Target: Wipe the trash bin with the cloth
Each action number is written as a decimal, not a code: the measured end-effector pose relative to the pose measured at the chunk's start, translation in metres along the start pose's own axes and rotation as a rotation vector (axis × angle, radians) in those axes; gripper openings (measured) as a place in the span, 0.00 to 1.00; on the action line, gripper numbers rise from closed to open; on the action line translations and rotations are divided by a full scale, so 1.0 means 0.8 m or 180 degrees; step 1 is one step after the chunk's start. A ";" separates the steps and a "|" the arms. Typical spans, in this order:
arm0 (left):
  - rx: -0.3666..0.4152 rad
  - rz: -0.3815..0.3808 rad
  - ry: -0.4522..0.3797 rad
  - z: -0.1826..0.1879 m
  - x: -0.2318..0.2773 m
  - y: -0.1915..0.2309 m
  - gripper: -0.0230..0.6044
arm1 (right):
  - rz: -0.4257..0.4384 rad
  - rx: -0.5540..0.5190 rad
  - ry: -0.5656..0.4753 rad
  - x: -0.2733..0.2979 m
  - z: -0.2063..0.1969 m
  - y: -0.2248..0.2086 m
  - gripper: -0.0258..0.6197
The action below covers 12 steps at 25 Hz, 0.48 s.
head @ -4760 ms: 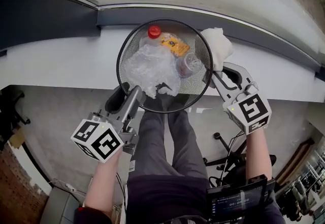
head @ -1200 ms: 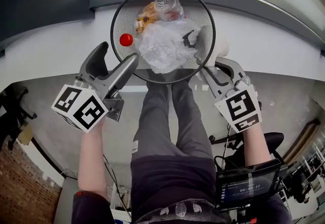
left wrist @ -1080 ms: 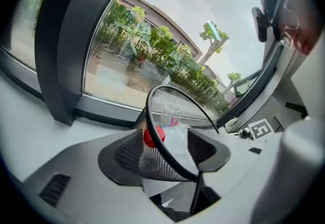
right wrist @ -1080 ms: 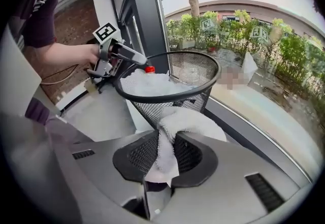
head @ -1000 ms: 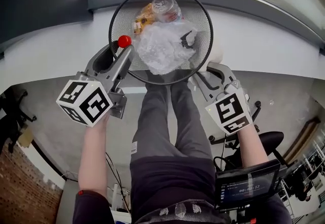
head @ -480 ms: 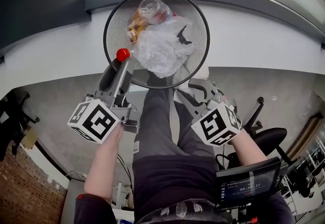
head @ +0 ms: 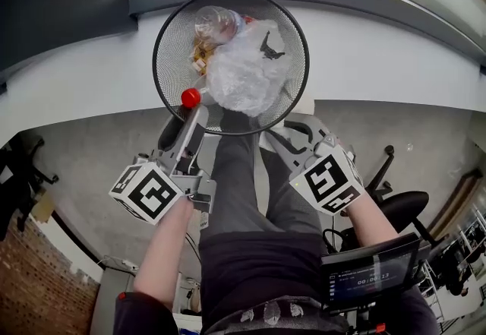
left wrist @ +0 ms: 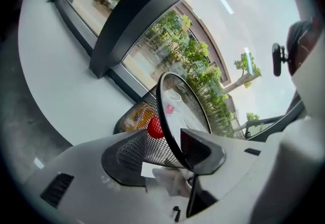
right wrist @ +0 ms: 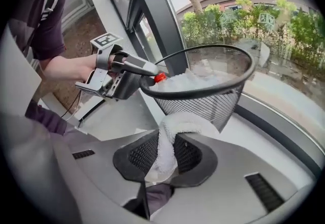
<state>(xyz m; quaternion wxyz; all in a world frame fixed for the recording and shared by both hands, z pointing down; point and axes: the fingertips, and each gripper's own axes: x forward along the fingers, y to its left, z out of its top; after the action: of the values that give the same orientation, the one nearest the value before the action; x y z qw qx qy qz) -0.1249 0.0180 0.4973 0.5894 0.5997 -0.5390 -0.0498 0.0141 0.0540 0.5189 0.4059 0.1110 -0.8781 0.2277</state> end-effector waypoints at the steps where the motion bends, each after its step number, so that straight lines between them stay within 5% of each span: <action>1: 0.0060 -0.0097 -0.0032 0.009 -0.003 -0.002 0.33 | -0.0093 -0.0010 -0.0003 -0.003 0.003 -0.013 0.16; 7: 0.1037 -0.0088 -0.0058 0.062 -0.007 -0.006 0.33 | -0.0558 -0.0165 0.0138 -0.024 -0.003 -0.087 0.16; 12: 0.1385 -0.0150 0.0212 0.060 0.042 -0.019 0.33 | -0.0788 -0.0367 0.0178 -0.029 0.001 -0.112 0.16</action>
<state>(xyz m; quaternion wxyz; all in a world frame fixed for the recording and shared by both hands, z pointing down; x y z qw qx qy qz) -0.1351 -0.0416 0.4907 0.4623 0.7264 -0.5032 0.0737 0.0627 -0.0243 0.5287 0.4609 0.1887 -0.8576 0.1280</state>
